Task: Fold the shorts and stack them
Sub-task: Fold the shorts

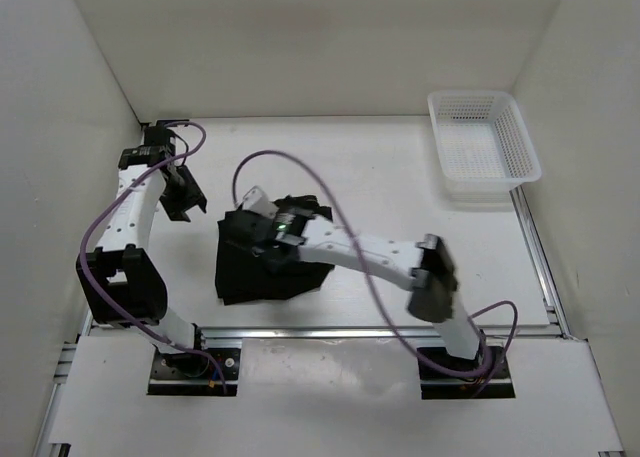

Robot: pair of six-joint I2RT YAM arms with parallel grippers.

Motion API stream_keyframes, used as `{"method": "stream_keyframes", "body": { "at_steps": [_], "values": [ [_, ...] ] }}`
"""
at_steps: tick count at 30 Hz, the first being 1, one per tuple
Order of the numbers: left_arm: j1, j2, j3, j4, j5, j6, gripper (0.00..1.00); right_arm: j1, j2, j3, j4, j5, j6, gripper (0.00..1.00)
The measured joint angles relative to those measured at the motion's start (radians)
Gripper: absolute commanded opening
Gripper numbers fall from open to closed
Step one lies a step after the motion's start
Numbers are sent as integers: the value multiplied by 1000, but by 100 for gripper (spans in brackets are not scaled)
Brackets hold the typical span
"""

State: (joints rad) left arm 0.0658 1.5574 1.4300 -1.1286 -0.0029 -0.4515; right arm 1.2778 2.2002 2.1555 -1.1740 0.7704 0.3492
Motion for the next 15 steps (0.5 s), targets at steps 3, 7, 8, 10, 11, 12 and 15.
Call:
{"method": "stream_keyframes", "body": {
  "at_steps": [3,7,8,10,11,12,15],
  "values": [
    [30,0,-15,-8,2,8,55,-45,-310,-259,103,-120,25,93],
    [4,-8,-37,3,31,19,55,-316,-741,-549,257,-280,100,77],
    [-17,-10,-46,8,47,21,55,-383,-797,-602,270,-301,118,77],
    [-83,-12,-69,24,72,16,62,-504,-879,-711,298,-369,154,77],
    [-125,-12,-84,36,90,11,66,-539,-888,-761,303,-400,168,80],
    [-167,-11,-97,47,109,6,71,-560,-887,-799,306,-428,177,80],
    [-292,0,-129,79,157,-22,86,-583,-814,-885,311,-507,195,81]
  ]
}}
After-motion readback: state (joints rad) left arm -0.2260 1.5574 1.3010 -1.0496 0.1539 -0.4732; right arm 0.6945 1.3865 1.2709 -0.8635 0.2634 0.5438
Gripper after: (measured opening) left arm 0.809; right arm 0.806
